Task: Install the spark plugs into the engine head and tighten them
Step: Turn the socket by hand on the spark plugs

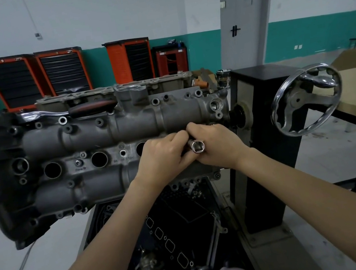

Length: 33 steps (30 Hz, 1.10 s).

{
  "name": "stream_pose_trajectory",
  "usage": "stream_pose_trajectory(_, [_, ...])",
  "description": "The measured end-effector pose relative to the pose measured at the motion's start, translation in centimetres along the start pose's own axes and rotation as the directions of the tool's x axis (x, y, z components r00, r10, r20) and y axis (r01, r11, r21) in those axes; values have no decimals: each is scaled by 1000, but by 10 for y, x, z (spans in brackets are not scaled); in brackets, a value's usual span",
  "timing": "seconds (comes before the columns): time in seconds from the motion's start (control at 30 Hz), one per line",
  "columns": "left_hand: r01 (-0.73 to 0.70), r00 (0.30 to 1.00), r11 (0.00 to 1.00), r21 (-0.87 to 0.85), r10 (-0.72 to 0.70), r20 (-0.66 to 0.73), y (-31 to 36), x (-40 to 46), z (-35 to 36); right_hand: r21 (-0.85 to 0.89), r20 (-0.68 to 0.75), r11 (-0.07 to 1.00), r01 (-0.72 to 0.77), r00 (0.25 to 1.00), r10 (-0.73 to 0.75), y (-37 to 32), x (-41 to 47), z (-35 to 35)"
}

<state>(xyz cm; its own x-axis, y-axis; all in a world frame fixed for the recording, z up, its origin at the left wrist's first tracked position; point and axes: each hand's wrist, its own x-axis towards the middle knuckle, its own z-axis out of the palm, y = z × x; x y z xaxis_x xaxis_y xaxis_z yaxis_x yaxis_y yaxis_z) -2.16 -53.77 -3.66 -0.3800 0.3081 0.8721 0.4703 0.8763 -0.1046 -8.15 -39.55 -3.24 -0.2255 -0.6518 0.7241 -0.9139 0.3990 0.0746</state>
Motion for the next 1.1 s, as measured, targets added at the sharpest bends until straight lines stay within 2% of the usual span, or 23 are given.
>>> stream_pose_trajectory(0.23, [21, 1000, 997, -75, -20, 11, 6, 2, -6, 29, -25, 999, 20, 999, -20, -3, 0, -1])
stream_pose_trajectory(0.47, [17, 1000, 999, -32, -17, -2, 1, 0, -3, -4, 19, 1000, 7, 1000, -7, -2, 0, 0])
stream_pose_trajectory(0.63, [-22, 1000, 1000, 11, 22, -5, 1, 1, -1, -10, -14, 1000, 1, 1000, -1, -4, 1, -2])
stream_pose_trajectory(0.8, [30, 1000, 995, -93, -29, 9, 6, 1, -7, 15, -4, 1000, 18, 1000, -18, -5, 1, -3])
stream_pose_trajectory(1.1, [60, 998, 997, -42, -59, 26, 3, 1, -2, -8, -14, 1000, 19, 1000, -19, -5, 1, -4])
